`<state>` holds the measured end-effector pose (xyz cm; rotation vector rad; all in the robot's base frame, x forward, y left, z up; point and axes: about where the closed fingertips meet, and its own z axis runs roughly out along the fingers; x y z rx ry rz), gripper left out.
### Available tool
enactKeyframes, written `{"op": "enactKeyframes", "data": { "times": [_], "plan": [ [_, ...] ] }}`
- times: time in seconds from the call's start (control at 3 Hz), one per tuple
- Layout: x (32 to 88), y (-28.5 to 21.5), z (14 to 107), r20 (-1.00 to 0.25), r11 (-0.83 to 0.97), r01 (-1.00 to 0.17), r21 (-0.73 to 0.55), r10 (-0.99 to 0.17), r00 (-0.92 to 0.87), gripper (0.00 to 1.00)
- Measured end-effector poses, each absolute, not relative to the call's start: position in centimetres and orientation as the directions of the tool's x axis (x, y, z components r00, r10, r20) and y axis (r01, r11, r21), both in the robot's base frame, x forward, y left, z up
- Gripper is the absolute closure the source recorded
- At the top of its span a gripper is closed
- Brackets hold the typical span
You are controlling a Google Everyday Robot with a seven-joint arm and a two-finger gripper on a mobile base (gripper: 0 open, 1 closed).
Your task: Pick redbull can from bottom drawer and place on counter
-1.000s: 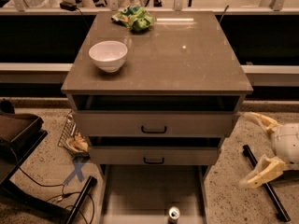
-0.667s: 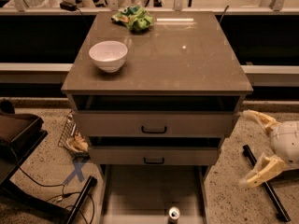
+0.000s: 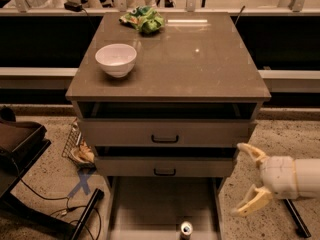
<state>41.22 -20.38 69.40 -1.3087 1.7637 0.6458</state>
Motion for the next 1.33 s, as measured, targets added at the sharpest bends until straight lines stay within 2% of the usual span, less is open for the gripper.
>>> {"op": "enactKeyframes", "data": {
  "times": [0.67,1.33],
  "plan": [
    [38.7,-18.8,53.1,-0.901,0.239,-0.970,-0.054,-0.431,-0.056,0.00],
    [38.3,-16.7,40.3,-0.910,0.213,-0.977,0.019,-0.401,-0.105,0.00]
  ]
}}
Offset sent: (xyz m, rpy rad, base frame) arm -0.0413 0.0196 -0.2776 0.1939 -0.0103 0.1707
